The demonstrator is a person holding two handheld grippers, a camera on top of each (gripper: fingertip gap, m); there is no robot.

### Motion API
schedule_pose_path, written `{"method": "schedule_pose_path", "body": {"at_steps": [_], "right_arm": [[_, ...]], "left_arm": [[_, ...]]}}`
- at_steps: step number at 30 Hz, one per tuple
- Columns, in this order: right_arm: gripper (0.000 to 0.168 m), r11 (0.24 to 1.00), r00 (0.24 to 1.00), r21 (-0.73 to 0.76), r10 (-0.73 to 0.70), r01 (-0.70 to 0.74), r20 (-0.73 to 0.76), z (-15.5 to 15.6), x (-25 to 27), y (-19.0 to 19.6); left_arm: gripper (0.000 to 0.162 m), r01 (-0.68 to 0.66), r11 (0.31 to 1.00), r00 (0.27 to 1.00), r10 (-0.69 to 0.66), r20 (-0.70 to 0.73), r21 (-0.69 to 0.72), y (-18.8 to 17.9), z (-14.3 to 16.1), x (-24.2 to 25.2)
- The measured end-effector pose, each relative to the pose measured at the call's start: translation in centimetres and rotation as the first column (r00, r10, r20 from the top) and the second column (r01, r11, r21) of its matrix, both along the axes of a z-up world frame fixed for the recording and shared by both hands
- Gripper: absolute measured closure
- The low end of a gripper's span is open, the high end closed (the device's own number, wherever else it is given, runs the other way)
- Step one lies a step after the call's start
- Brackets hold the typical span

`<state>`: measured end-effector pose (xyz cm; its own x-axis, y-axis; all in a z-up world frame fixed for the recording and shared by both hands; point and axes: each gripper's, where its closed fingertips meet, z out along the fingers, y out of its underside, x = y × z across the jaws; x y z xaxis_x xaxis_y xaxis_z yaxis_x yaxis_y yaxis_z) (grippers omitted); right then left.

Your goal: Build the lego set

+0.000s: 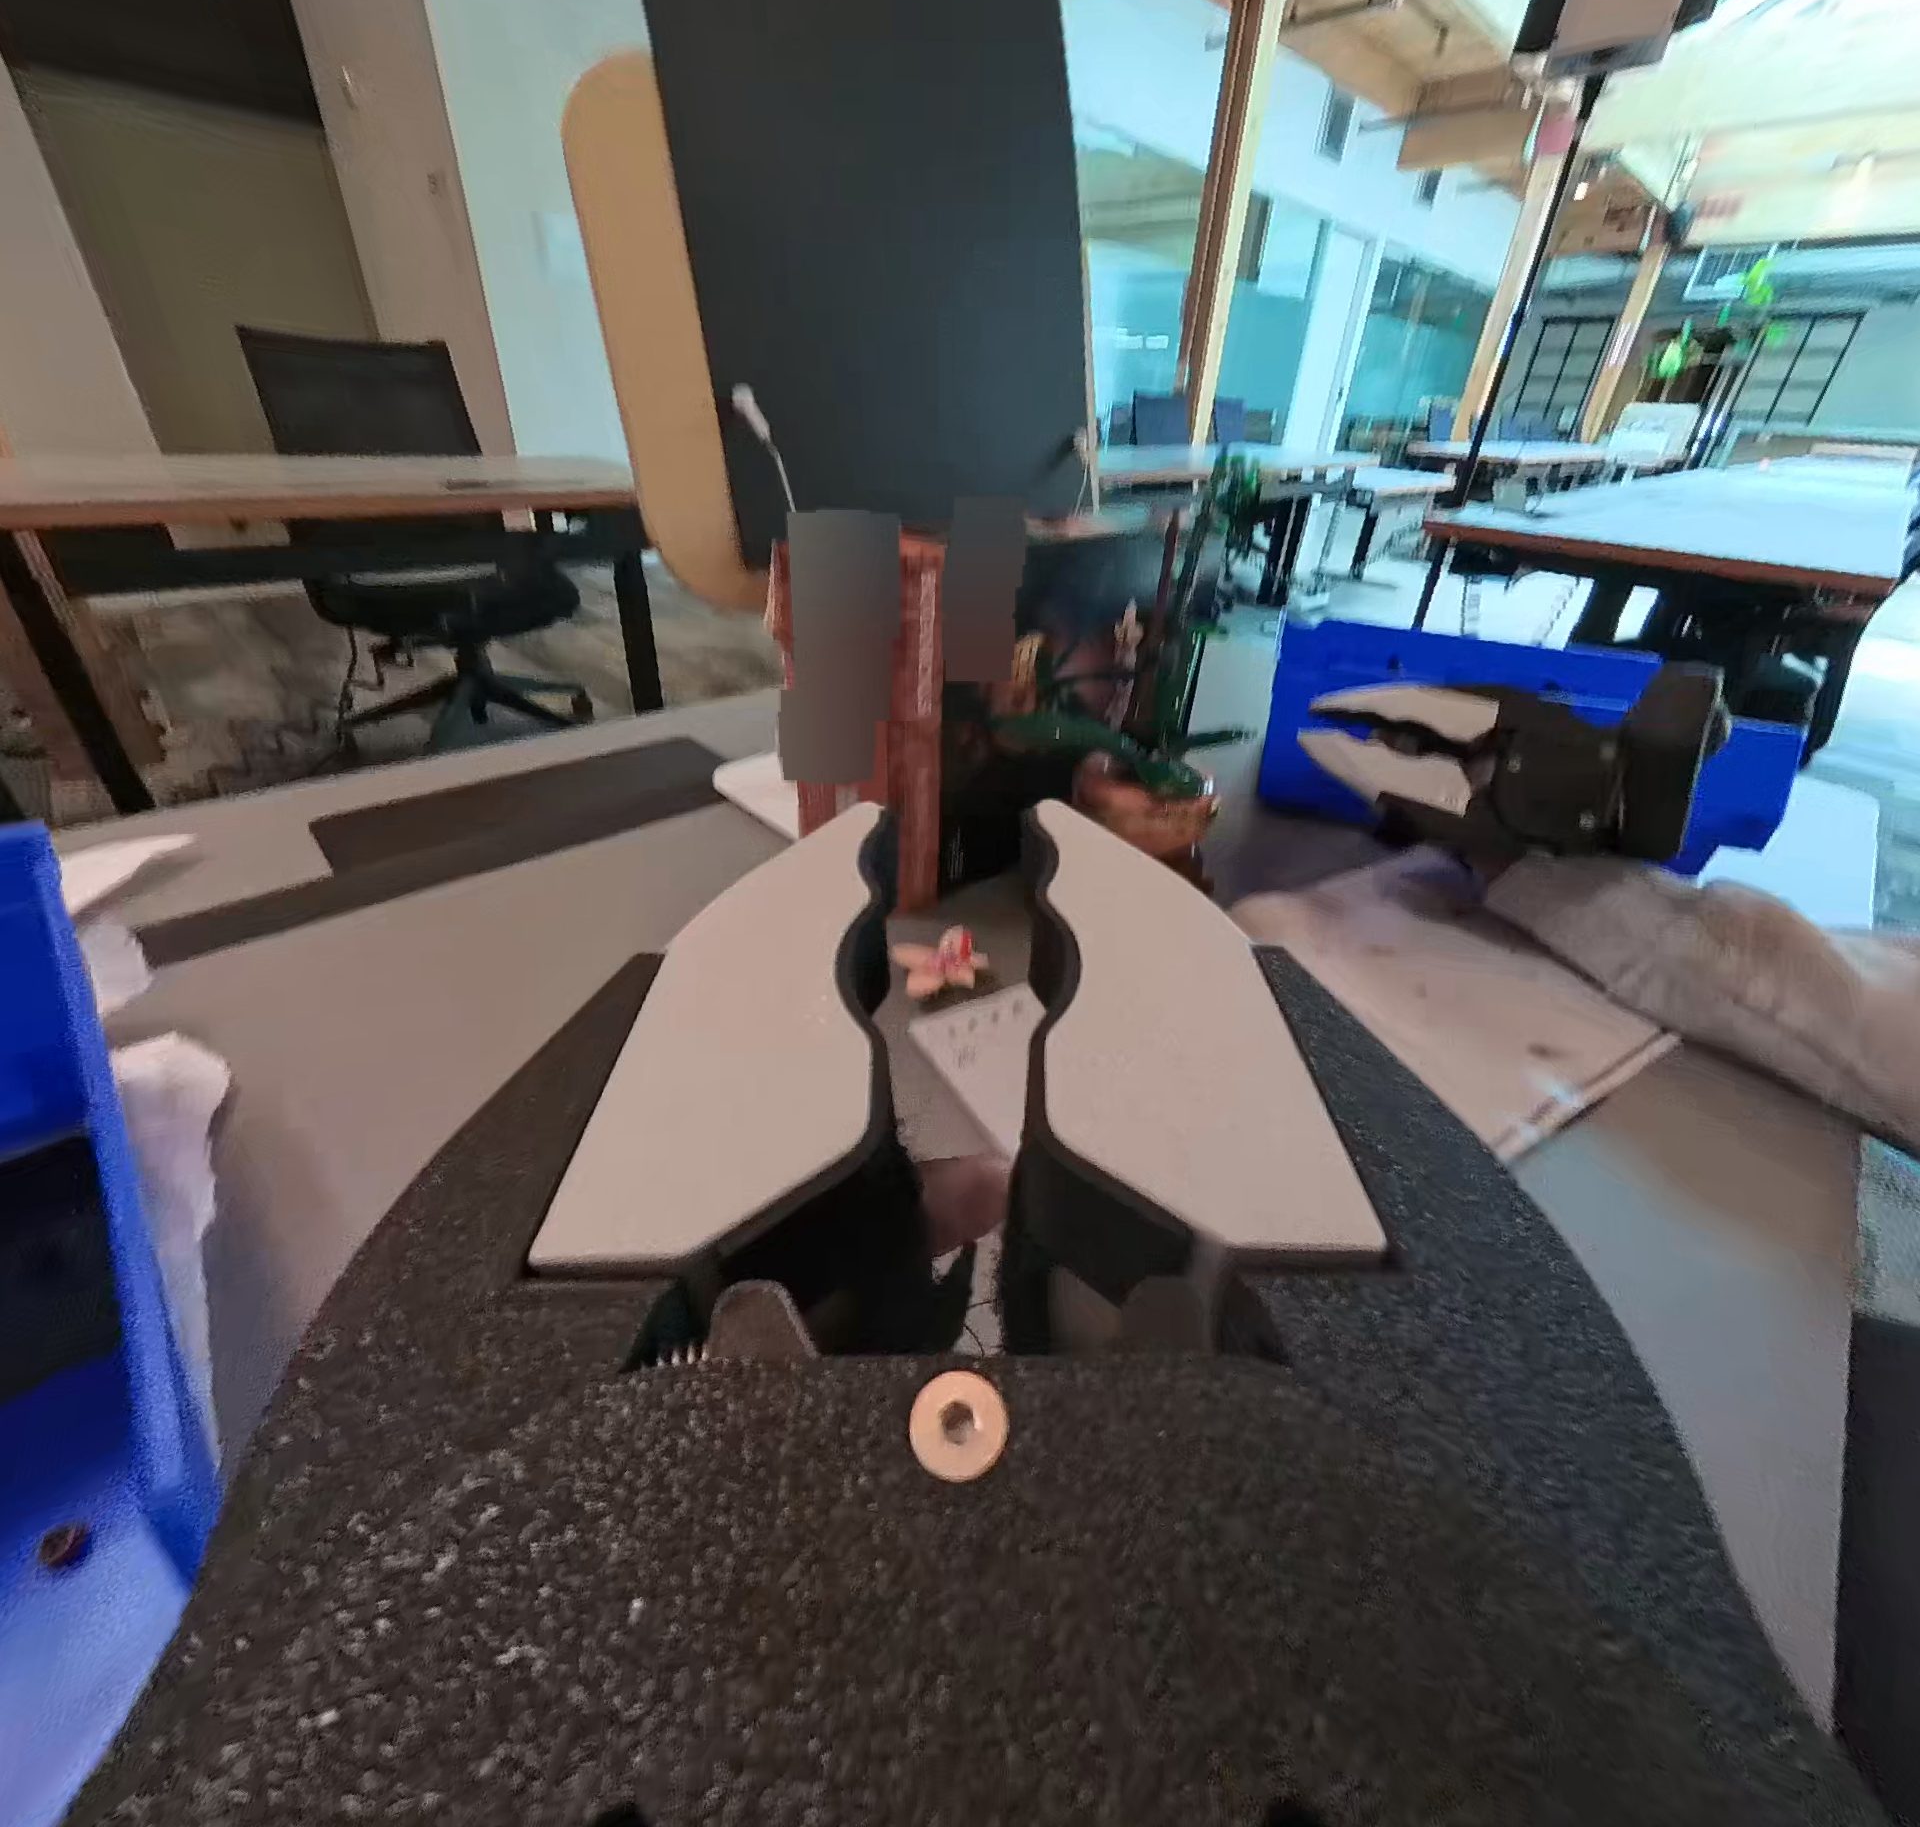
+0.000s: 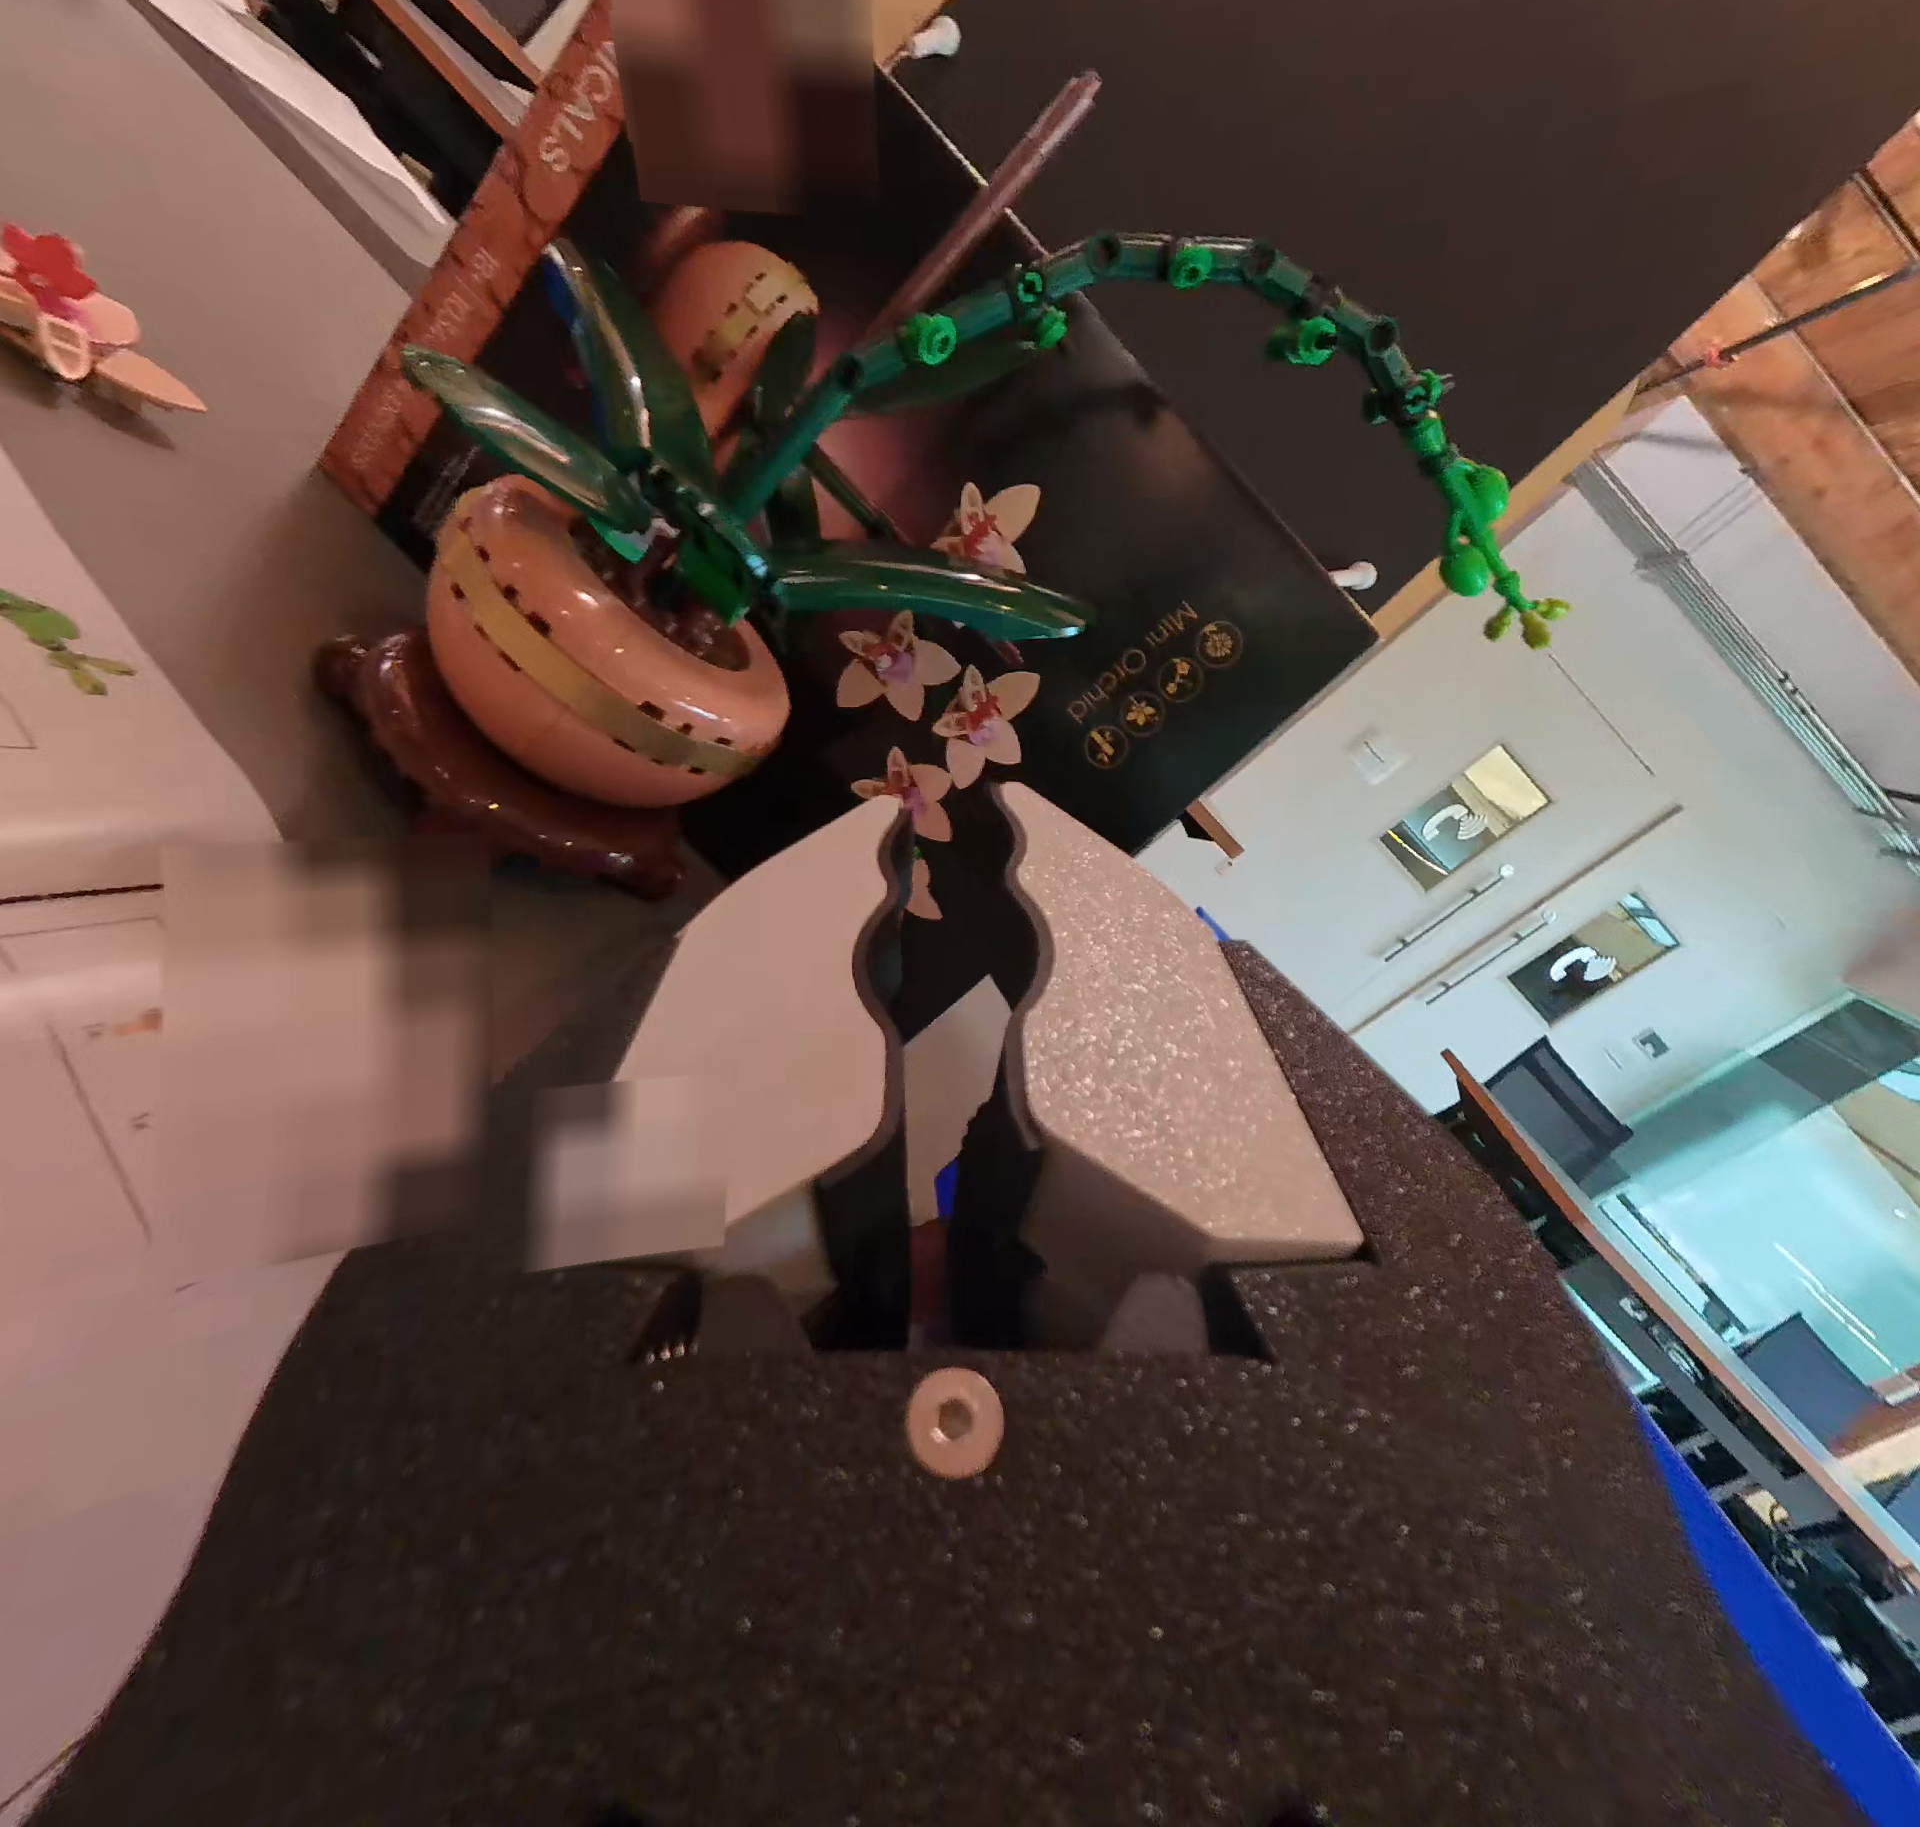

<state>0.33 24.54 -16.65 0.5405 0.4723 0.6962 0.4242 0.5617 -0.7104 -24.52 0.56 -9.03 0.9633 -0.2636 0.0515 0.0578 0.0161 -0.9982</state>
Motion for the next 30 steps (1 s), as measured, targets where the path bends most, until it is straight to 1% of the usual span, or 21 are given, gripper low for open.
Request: {"method": "schedule_pose_path", "body": {"at_steps": [1, 2, 3, 4, 5, 6, 7, 9, 11, 13, 15, 16, 17, 19, 21, 23, 24, 26, 28, 29, 30], "right_arm": [[0.156, 1.0, 1.0, 0.0, -0.013, 0.013, -0.024, 0.4, 0.1, 0.1], [0.156, 1.0, 0.995, -0.016, -0.009, 0.008, -0.097, 1.2, 0.0, 0.1], [0.157, 0.999, 0.988, -0.037, 0.033, -0.039, -0.151, 1.8, -0.7, -0.4], [0.157, 0.997, 0.981, -0.046, 0.051, -0.061, -0.187, 2.4, -1.4, -0.6], [0.156, 0.998, 0.982, -0.028, 0.044, -0.05, -0.185, 2.7, -1.9, -0.4], [0.155, 0.999, 0.987, -0.016, 0.027, -0.03, -0.158, 2.6, -2.2, -0.2], [0.154, 1.0, 0.991, -0.016, 0.024, -0.026, -0.133, 2.3, -2.3, -0.1], [0.154, 0.999, 0.994, -0.031, 0.024, -0.028, -0.111, 1.4, -2.3, -0.2], [0.154, 0.995, 0.983, -0.063, 0.059, -0.071, -0.176, 1.9, -2.4, -0.6], [0.156, 0.988, 0.97, -0.109, 0.085, -0.112, -0.227, 2.2, -2.8, -0.9], [0.16, 0.986, 0.973, -0.119, 0.088, -0.115, -0.214, 2.2, -3.2, -1.1], [0.161, 0.983, 0.976, -0.128, 0.104, -0.131, -0.193, 2.0, -3.6, -1.4], [0.161, 0.974, 0.977, -0.153, 0.139, -0.164, -0.164, 1.7, -4.3, -2.0], [0.162, 0.946, 0.967, -0.209, 0.224, -0.246, -0.123, 1.4, -5.6, -3.8], [0.162, 0.89, 0.936, -0.292, 0.316, -0.35, -0.158, 1.8, -6.5, -6.3], [0.161, 0.794, 0.883, -0.387, 0.433, -0.469, -0.18, 2.0, -7.2, -9.4], [0.16, 0.754, 0.86, -0.419, 0.48, -0.506, -0.173, 2.0, -7.3, -10.8], [0.158, 0.696, 0.819, -0.456, 0.553, -0.555, -0.153, 2.1, -7.3, -12.8], [0.156, 0.633, 0.775, -0.475, 0.6, -0.611, -0.198, 3.1, -7.3, -14.1], [0.156, 0.579, 0.752, -0.514, 0.617, -0.633, -0.232, 3.7, -7.2, -14.8], [0.152, 0.519, 0.735, -0.575, 0.635, -0.633, -0.236, 4.1, -7.0, -15.4]], "left_arm": [[0.143, 0.0, 0.999, 1.0, 0.0, 0.006, -0.043, -0.2, -1.5, -0.2], [0.147, 0.004, 0.998, 1.0, -0.005, -0.017, -0.055, -0.2, -2.9, -0.4], [0.155, -0.022, 0.999, 0.999, 0.02, -0.048, -0.043, 0.5, -3.4, -1.2], [0.159, -0.038, 0.999, 0.999, 0.037, -0.033, -0.038, 1.1, -3.5, -1.7], [0.159, 0.021, 1.0, 0.999, -0.021, -0.025, -0.023, 1.2, -3.5, -0.9], [0.159, 0.07, 0.998, 0.996, -0.07, -0.048, -0.005, 1.0, -3.4, 0.0], [0.158, 0.078, 0.997, 0.993, -0.078, -0.088, -0.003, 1.0, -3.7, 0.3], [0.153, 0.071, 0.997, 0.988, -0.073, -0.135, -0.013, 1.1, -4.5, 0.0], [0.151, 0.07, 0.997, 0.99, -0.071, -0.125, -0.011, 1.1, -5.0, -0.5], [0.149, 0.046, 0.999, 0.991, -0.043, -0.125, 0.025, 0.9, -4.5, -1.0], [0.149, 0.046, 0.995, 0.991, -0.034, -0.131, 0.093, 0.6, -3.6, -0.9], [0.149, 0.043, 0.994, 0.991, -0.03, -0.129, 0.103, 0.7, -3.4, -0.9], [0.15, 0.035, 0.995, 0.991, -0.022, -0.135, 0.095, 0.8, -3.5, -0.9], [0.15, 0.002, 0.998, 0.982, 0.011, -0.19, 0.07, 1.2, -4.0, -1.1], [0.151, -0.023, 0.999, 0.967, 0.029, -0.254, 0.027, 1.4, -4.4, -0.8], [0.15, -0.072, 0.996, 0.95, 0.05, -0.307, -0.06, 1.3, -4.9, -0.5], [0.15, -0.111, 0.989, 0.94, 0.072, -0.333, -0.101, 1.1, -4.8, -0.1], [0.148, -0.15, 0.976, 0.916, 0.077, -0.393, -0.157, 0.8, -3.9, 1.6], [0.146, -0.167, 0.968, 0.878, 0.059, -0.476, -0.188, 0.6, -2.4, 4.1], [0.145, -0.185, 0.963, 0.855, 0.059, -0.515, -0.196, 0.5, -1.3, 5.1], [0.144, -0.194, 0.958, 0.841, 0.052, -0.539, -0.21, 0.3, -0.4, 6.1]]}}
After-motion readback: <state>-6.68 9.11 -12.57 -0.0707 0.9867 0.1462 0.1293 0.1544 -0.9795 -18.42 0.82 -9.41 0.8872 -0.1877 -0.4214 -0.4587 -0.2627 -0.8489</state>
